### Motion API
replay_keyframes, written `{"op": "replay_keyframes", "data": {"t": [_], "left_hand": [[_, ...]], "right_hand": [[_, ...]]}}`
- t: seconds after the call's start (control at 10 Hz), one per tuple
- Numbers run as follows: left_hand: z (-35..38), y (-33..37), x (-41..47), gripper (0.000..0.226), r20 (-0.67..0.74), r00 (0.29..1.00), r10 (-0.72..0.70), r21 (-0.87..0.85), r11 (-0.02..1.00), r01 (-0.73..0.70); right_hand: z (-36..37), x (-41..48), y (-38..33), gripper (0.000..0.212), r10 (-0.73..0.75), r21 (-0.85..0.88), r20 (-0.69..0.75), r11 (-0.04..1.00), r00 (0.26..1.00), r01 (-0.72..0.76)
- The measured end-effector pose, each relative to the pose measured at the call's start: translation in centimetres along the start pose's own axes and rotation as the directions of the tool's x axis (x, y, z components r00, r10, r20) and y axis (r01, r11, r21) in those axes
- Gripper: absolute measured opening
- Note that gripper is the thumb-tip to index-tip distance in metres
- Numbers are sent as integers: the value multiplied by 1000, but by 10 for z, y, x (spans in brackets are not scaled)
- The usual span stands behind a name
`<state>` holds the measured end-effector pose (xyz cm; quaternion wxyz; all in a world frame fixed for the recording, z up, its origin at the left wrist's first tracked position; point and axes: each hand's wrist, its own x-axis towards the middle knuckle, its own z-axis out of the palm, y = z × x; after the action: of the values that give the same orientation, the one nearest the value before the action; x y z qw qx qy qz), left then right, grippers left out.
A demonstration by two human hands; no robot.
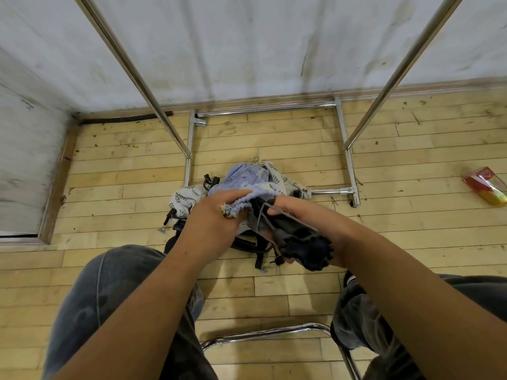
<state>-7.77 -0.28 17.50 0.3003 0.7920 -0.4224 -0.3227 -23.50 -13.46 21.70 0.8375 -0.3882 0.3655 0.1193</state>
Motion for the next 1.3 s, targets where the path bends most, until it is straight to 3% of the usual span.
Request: {"op": "replay_keyframes", "data": {"t": [0.2, 0.3, 0.5, 0.6, 0.7, 0.8, 0.9, 1.1, 1.3], "left_hand": [[1, -4, 1, 39, 62, 997, -40, -40, 998, 42], [1, -5, 2, 50, 99, 995, -26, -39, 999, 31], [1, 3, -2, 39, 135, 990, -36, -109, 993, 51], [2, 4, -2, 39, 166, 986, -21, -71, 997, 33], [1, 6, -3, 40, 162, 987, -20, -66, 997, 31], [1, 7, -3, 38, 150, 988, -24, -72, 997, 35], [0, 5, -1, 44, 152, 988, -29, -37, 999, 35], [8, -15, 4, 61, 209, 977, -42, 50, 998, 32], [5, 4, 0, 43, 177, 984, 19, -51, 999, -11]], "right_hand": [[3, -5, -4, 29, -98, 144, 152, 987, 984, 76], [1, 0, 0, 17, -79, 143, 73, 987, 994, 68], [-8, 2, 6, 15, -151, 120, 4, 982, 988, 150], [-7, 8, 8, 44, -178, 118, 2, 977, 984, 177], [-9, 9, 7, 25, -112, 235, -36, 965, 993, 117], [-15, 10, 8, 13, -128, 189, -72, 972, 989, 140], [-16, 8, 5, 16, -162, 163, -70, 972, 984, 171], [-18, 11, 5, 17, -211, 305, -58, 927, 976, 219], [-19, 13, 3, 21, -194, 349, -173, 905, 966, 244]]}}
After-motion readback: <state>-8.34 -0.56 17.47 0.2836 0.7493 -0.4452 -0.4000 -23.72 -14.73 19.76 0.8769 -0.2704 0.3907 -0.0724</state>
